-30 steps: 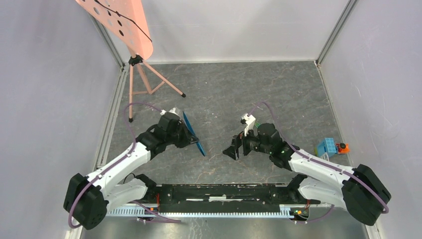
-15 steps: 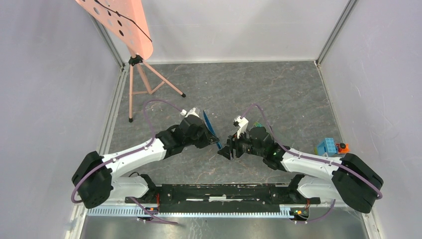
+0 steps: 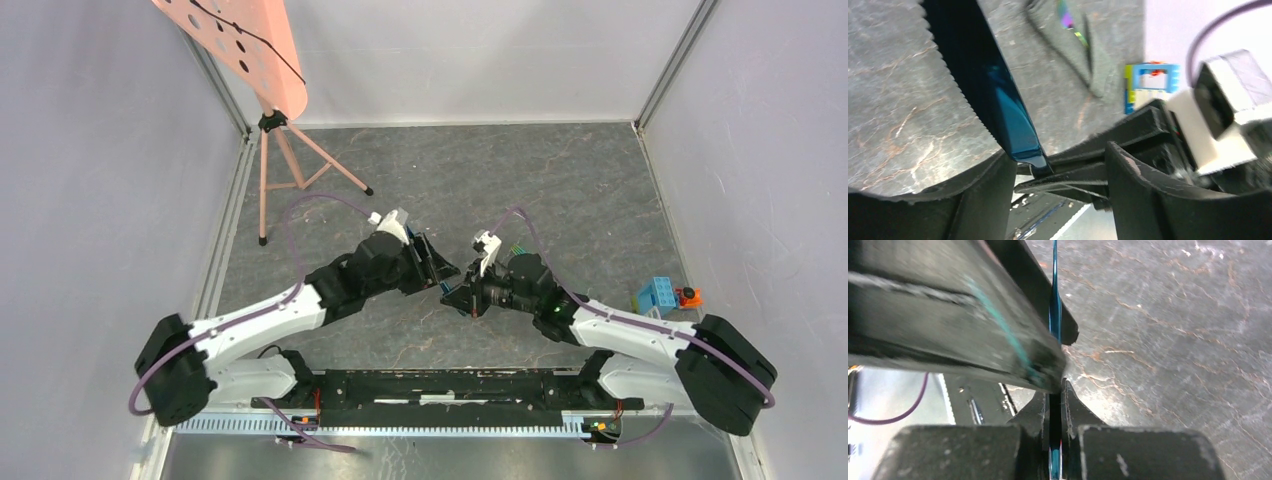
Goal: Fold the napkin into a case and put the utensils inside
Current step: Pass from the left arm to the right, then pass from the right arm to the left
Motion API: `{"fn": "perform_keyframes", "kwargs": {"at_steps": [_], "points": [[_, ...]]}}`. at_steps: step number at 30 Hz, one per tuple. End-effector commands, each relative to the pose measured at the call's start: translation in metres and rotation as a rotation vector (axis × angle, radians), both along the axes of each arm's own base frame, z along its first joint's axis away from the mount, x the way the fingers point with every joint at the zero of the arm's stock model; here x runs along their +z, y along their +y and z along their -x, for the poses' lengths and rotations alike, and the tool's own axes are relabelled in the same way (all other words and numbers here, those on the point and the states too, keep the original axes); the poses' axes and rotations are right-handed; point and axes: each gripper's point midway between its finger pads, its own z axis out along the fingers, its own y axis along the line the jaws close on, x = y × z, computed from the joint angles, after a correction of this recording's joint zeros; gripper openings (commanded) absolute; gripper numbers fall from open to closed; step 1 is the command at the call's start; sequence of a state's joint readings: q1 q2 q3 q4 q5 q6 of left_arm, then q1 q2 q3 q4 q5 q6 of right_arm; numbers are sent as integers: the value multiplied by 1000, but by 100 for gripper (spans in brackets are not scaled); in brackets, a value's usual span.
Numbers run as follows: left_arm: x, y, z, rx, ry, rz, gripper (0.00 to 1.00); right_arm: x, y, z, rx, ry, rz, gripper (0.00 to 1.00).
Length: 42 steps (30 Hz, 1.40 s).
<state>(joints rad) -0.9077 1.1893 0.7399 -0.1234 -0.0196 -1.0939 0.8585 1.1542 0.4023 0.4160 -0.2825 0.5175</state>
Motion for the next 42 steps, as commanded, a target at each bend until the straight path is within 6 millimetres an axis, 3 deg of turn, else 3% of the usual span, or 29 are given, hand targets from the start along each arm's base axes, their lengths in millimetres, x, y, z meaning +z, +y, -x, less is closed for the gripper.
{"fn": "perform_keyframes", "kwargs": {"at_steps": [1,6,11,15,20,24,29,31,34,36,38,42], "points": [[79,1,7,-100,-316,210,75,55,9,20,190,-91,-137,1],[137,26,36,-160,-575,402,76,99,1,45,320,-80,-234,0],[169,42,53,-193,-721,459,74,140,1,75,474,-40,-360,0],[191,53,60,-179,-802,500,68,160,-1,83,506,-43,-412,0],[200,58,66,-184,-829,534,48,171,0,88,530,-19,-449,0],[200,58,63,-181,-841,502,24,169,0,89,539,-6,-451,0],[202,64,56,-155,-872,419,11,160,4,89,548,11,-410,1],[204,64,53,-154,-881,397,9,152,7,84,529,8,-360,10],[203,65,44,-123,-872,337,2,141,9,54,406,-61,-195,54],[197,68,36,-92,-848,286,2,135,2,21,226,-109,-65,72],[189,71,26,-59,-815,222,2,142,-3,1,122,-156,3,80],[177,76,14,-15,-757,121,2,158,2,-20,33,-222,133,86]]}}
